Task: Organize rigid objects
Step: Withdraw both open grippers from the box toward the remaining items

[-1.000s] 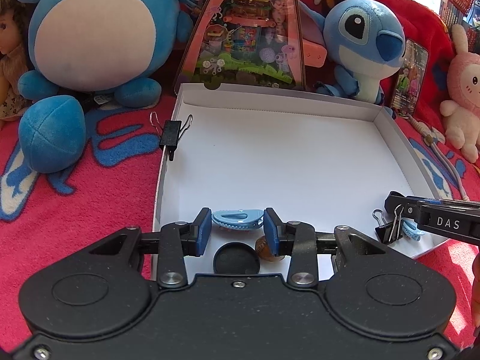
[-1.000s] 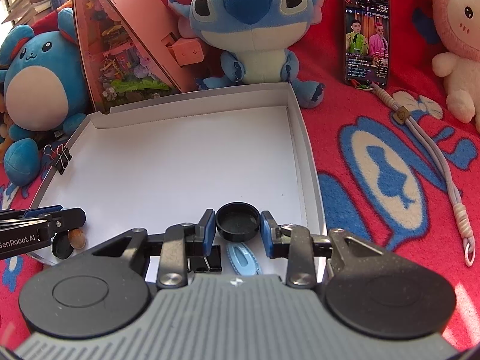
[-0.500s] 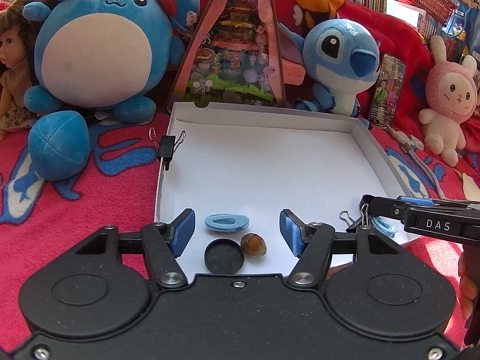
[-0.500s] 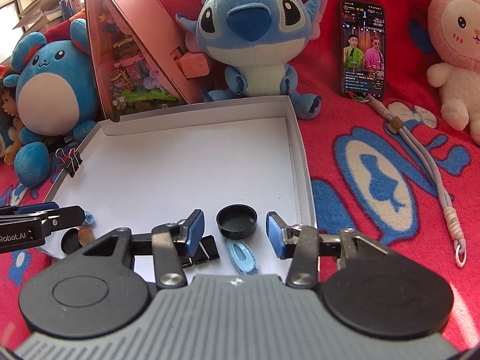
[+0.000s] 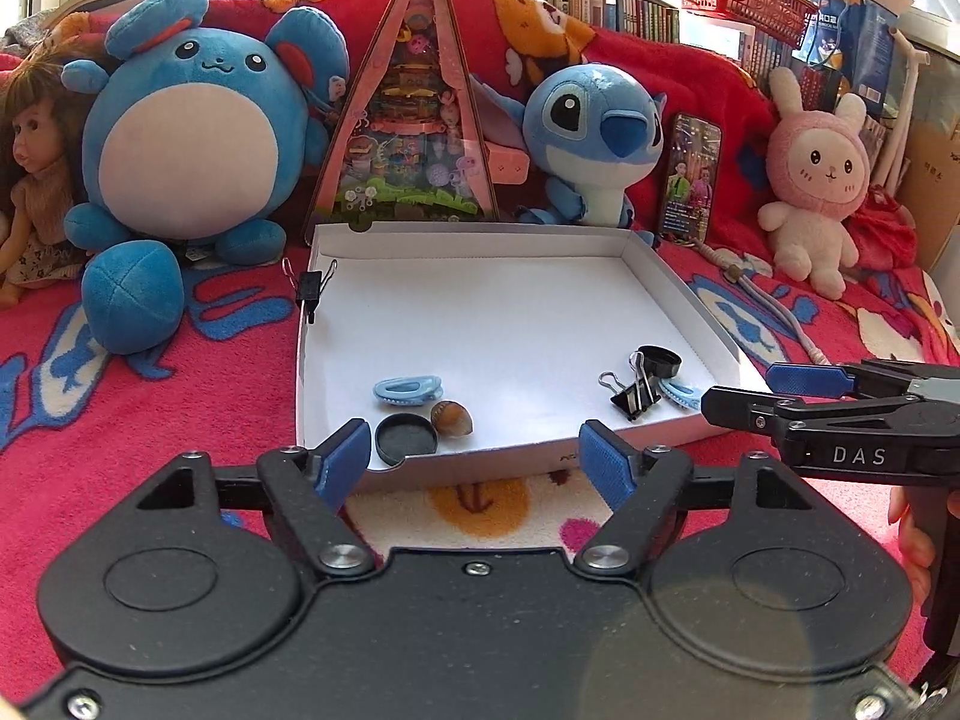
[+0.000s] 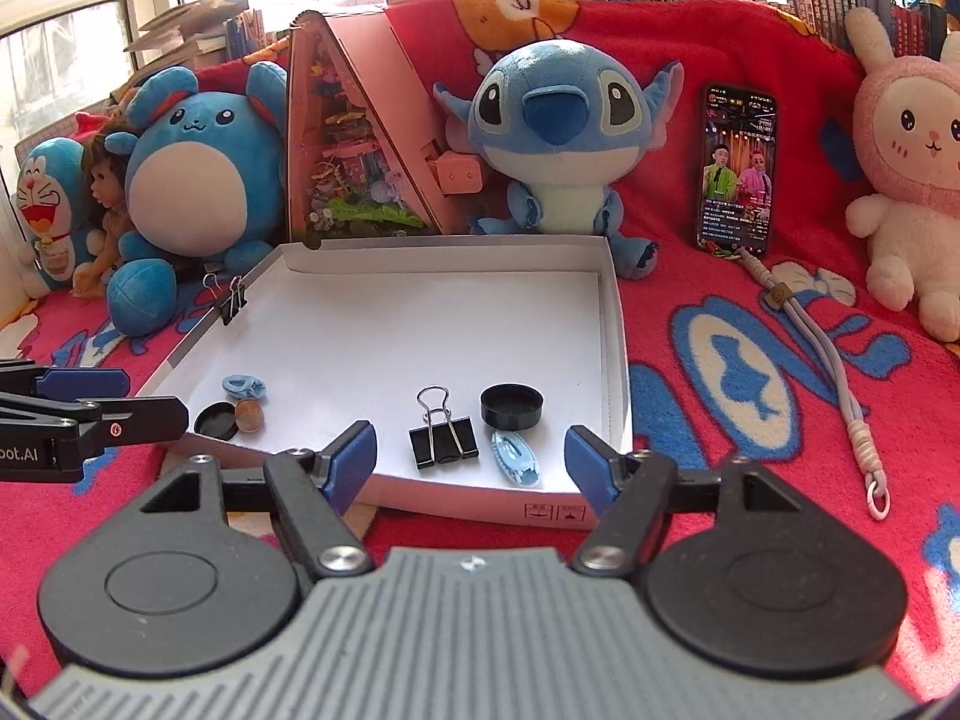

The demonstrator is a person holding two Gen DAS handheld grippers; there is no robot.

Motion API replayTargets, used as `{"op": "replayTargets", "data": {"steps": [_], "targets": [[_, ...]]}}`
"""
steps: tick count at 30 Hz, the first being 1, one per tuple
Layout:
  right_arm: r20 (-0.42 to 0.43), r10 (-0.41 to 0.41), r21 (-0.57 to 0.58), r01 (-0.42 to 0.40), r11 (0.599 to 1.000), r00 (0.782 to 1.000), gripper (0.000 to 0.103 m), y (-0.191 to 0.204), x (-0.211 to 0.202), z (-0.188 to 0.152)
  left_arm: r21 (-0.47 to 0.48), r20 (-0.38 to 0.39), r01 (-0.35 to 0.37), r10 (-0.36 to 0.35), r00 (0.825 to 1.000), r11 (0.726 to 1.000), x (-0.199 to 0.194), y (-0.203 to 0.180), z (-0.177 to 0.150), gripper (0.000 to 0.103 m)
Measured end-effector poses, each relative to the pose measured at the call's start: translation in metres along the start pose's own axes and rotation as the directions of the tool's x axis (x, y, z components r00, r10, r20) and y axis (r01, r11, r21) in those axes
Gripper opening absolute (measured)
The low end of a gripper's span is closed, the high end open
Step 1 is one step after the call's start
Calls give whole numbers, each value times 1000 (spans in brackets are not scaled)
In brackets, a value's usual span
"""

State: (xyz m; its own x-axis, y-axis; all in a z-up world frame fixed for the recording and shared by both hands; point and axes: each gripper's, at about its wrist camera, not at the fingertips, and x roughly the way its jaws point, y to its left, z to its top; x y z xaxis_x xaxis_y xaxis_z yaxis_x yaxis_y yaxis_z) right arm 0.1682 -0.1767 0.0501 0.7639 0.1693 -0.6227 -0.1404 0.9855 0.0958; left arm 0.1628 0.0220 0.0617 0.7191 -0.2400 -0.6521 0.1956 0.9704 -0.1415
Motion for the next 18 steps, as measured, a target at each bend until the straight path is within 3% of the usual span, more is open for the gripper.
{"op": "replayTargets", "data": {"steps": [12, 18], "targets": [[29, 25, -73, -23, 997, 999, 86, 18, -29, -41, 6, -19, 35, -35, 999, 999, -22, -8, -43, 75], [48, -1, -74, 5, 997, 999, 87, 22, -36, -63, -7, -29, 32, -32, 999, 999, -28, -8, -63, 75]]}}
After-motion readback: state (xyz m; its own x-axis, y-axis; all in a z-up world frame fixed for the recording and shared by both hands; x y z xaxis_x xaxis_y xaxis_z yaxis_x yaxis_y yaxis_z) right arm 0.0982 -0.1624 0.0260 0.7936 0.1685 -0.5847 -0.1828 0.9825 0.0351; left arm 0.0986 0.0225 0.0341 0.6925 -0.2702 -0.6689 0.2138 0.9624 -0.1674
